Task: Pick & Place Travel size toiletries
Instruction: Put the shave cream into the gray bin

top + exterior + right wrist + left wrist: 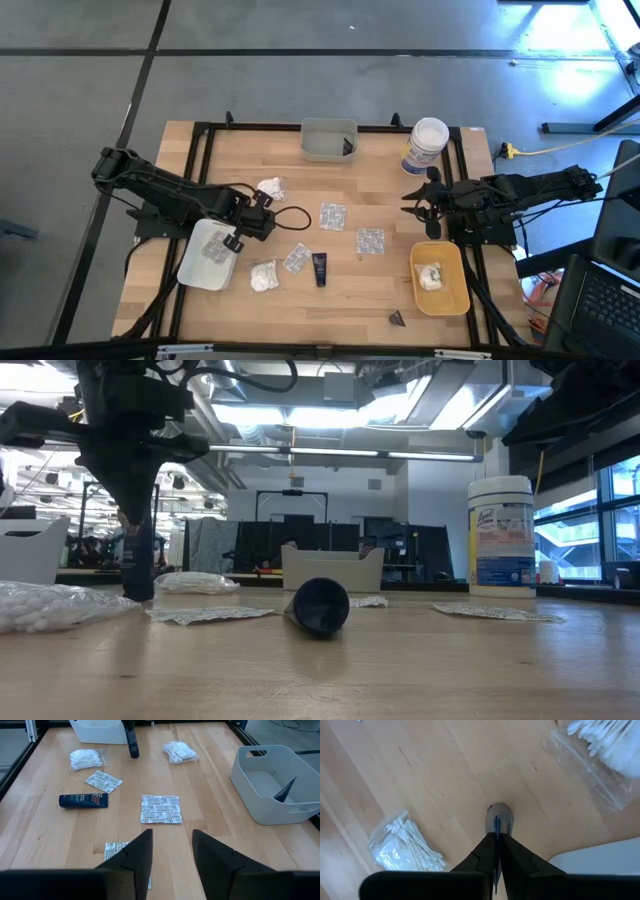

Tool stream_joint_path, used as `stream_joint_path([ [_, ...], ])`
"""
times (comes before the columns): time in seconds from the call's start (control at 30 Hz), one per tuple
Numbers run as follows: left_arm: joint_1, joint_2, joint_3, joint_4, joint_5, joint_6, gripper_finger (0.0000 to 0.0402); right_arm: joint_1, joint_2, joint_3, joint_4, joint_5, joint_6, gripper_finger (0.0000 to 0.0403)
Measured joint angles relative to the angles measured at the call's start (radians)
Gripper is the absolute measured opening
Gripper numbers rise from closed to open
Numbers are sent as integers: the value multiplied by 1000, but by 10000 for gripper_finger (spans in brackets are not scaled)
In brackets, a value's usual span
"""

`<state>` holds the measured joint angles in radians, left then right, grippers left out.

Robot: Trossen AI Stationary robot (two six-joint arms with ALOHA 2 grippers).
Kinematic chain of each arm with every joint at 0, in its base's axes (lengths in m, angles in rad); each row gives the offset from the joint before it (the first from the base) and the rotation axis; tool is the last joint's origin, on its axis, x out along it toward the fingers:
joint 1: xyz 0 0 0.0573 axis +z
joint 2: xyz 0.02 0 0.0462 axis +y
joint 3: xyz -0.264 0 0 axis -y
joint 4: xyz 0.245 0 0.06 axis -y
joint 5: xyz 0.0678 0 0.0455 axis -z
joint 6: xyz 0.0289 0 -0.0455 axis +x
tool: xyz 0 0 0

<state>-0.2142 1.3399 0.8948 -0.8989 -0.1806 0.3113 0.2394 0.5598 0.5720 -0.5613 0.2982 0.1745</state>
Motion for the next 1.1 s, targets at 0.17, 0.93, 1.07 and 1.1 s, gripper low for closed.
stream_joint_path([
  [0.17,0,0,0,0,0,-53,15,0,0,0,0,0,0,135],
  [0.93,0,0,0,335,-37,-269,15,0,0,0,0,0,0,159],
  [1.07,0,0,0,500,-96,-272,15,0,0,0,0,0,0,167],
  [1.1,0,0,0,539,-112,-266,15,0,0,0,0,0,0,169],
])
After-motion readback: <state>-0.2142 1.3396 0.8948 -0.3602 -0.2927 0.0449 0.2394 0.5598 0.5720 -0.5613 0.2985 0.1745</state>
